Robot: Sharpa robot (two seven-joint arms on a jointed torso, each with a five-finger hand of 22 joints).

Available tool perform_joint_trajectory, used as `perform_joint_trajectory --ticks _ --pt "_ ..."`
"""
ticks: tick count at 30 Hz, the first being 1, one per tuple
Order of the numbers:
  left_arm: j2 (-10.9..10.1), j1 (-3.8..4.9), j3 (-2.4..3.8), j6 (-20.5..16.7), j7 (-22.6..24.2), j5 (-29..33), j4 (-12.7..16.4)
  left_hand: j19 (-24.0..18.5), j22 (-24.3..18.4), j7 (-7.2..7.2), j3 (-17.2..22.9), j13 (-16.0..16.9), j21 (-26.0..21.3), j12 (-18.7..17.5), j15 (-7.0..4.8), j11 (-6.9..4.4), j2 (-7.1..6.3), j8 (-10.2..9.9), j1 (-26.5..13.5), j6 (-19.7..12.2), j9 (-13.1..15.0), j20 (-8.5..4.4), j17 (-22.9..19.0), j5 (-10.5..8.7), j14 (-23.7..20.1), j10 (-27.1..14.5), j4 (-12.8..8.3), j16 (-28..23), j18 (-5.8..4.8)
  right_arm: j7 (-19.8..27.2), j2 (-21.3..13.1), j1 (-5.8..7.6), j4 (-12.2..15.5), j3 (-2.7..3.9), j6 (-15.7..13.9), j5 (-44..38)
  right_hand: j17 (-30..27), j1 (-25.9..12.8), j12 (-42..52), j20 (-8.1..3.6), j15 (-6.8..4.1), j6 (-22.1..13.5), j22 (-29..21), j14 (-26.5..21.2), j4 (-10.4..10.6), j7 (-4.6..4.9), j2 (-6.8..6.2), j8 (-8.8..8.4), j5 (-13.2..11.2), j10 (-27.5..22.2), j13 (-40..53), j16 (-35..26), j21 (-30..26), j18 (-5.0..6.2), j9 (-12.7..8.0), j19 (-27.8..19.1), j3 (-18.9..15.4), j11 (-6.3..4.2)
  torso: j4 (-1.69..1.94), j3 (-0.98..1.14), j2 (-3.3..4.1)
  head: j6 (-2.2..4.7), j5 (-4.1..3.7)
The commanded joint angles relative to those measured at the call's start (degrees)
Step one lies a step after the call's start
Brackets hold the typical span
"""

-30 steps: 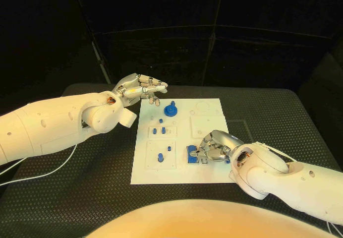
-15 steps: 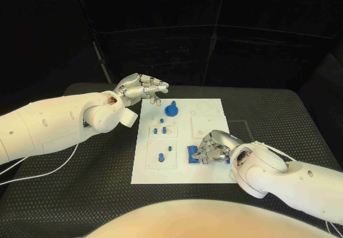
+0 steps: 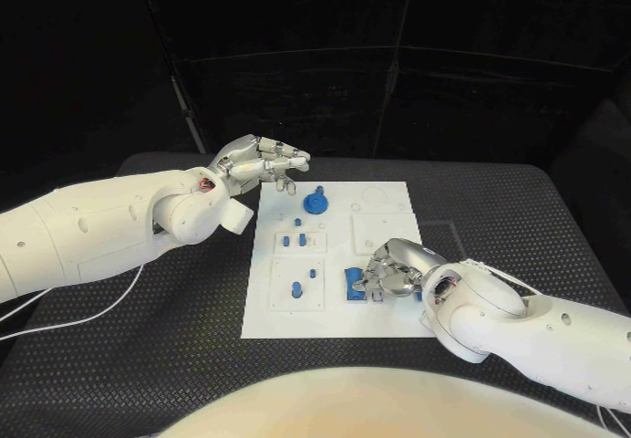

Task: Assemble the parts on the task board

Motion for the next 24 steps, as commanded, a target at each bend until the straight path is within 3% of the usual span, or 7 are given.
perform_joint_trajectory --ticks 1,7,9,14,19,24 --pt "0.03 0.08 0.05 0.59 0.22 0.02 0.04 0.25 -0.06 -0.26 -0.32 0.07 -0.34 0.36 0.08 -0.03 0.58 0.29 -0.14 -0.24 0.07 0.16 -0.07 -0.31 -0.31 -0.29 0.02 -0.25 0.36 0.50 -0.07 0.04 0.03 -0.02 -0.38 -0.84 13.55 0.43 0.20 -0.28 -0.35 0.40 0.08 5.74 -0.39 -0.03 0.20 0.18 0.14 1.20 4.92 0.27 -0.23 -0.51 0.07 -0.09 0.08 -0.28 0.02 0.02 -0.04 -0.01 -0.10" --pt "-0.05 0.08 0.04 0.58 0.24 0.02 -0.06 0.25 -0.06 -0.26 -0.32 0.07 -0.34 0.36 0.08 -0.03 0.58 0.29 -0.14 -0.24 0.07 0.16 -0.07 -0.31 -0.31 -0.29 0.02 -0.25 0.36 2.95 -1.83 0.17 0.83 0.12 -2.77 3.32 12.84 -1.23 -1.40 -0.17 -0.09 -0.71 -1.11 5.58 1.20 0.49 1.16 -0.83 2.29 0.47 3.67 -0.04 -0.82 -0.32 -0.21 -0.74 -1.09 0.12 -0.32 0.13 -0.17 -0.01 0.12" --pt "-0.02 0.08 0.04 0.62 0.24 0.02 -0.09 0.25 -0.06 -0.26 -0.32 0.07 -0.34 0.36 0.08 -0.03 0.58 0.29 -0.14 -0.24 0.07 0.16 -0.07 -0.31 -0.31 -0.29 0.02 -0.25 0.36 4.08 -2.74 0.38 1.10 0.59 -3.11 6.16 12.71 -1.55 -1.97 -0.06 0.04 -1.22 -1.43 5.55 1.61 0.74 1.30 -1.29 2.76 0.18 3.24 -0.10 -1.00 -0.27 -0.36 -0.92 -1.52 0.32 -0.07 0.03 -0.12 -0.01 -0.25" --pt "0.06 0.05 0.03 0.65 0.28 0.02 -0.23 0.25 -0.06 -0.26 -0.32 0.07 -0.34 0.36 0.08 -0.03 0.58 0.29 -0.14 -0.24 0.07 0.16 -0.07 -0.31 -0.31 -0.29 0.02 -0.25 0.36 6.12 -6.08 0.76 2.66 2.26 -3.10 10.95 12.65 -2.05 -2.34 0.34 0.52 -2.58 -1.60 5.54 2.51 1.40 1.64 -2.72 3.26 -0.03 3.05 -0.13 -1.15 -0.24 -0.84 -1.05 -2.53 0.89 -0.11 0.07 -0.23 -0.01 -0.04" --pt "0.12 0.01 0.00 0.65 0.26 0.02 -0.30 0.25 -0.06 -0.26 -0.32 0.07 -0.34 0.36 0.08 -0.03 0.58 0.29 -0.14 -0.24 0.07 0.16 -0.07 -0.31 -0.31 -0.29 0.02 -0.25 0.36 5.94 -9.38 0.92 3.36 2.93 -2.25 11.64 12.69 -1.69 -2.28 0.49 0.65 -2.79 -1.44 5.55 2.58 1.55 1.93 -3.33 3.52 0.01 3.13 -0.12 -1.09 -0.26 -1.06 -0.98 -2.71 1.03 -0.20 0.02 -0.10 -0.01 -0.61" --pt "0.12 0.02 -0.03 0.61 0.12 0.02 -0.27 0.26 -0.08 -0.26 -0.33 0.07 -0.35 0.38 0.08 -0.04 0.59 0.30 -0.12 -0.24 0.07 0.15 -0.08 -0.30 -0.31 -0.30 0.01 -0.24 0.36 5.79 -12.20 0.96 1.83 3.11 -1.67 7.42 12.72 0.12 -2.32 0.75 0.89 -2.57 -1.09 5.55 2.04 1.86 2.41 -4.98 3.88 0.04 3.21 -0.11 -0.98 -0.31 -1.71 -0.83 -2.88 1.28 -0.13 -0.08 -0.06 -0.01 -1.50"
